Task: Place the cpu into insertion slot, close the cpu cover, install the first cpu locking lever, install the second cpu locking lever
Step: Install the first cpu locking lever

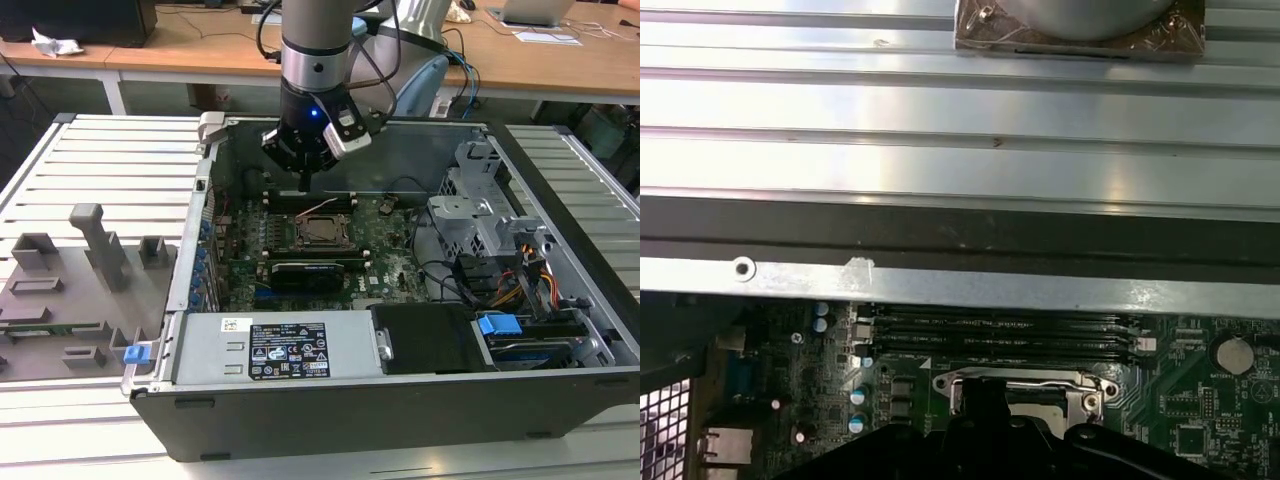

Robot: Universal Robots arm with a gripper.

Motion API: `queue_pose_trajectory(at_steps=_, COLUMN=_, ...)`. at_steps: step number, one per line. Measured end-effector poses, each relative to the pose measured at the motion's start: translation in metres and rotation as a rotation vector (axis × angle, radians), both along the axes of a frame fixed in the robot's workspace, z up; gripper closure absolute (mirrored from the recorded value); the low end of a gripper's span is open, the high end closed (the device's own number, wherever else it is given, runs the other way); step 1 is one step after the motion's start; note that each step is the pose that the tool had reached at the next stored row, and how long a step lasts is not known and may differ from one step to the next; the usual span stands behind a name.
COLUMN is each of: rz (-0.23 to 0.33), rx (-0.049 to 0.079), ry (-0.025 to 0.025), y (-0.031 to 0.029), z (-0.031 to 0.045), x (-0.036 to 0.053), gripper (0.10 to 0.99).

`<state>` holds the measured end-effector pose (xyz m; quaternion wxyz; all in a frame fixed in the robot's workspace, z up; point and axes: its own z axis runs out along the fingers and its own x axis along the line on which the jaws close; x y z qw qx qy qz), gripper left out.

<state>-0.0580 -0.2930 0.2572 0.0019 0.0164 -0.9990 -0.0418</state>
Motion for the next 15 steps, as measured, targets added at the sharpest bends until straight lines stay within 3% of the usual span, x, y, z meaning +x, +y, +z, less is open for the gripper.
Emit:
queue_pose_trajectory(at_steps=3, rz=0.000, rx=0.000, ry=-0.0060, y=0.0000, z=-0.0017, x=0.0002, gripper=0.980)
queue_pose_trajectory(at_steps=15, rz=0.000, rx=0.000, ry=-0.0059, y=0.0000, z=-0.0075, x=0.0020, gripper=0.980)
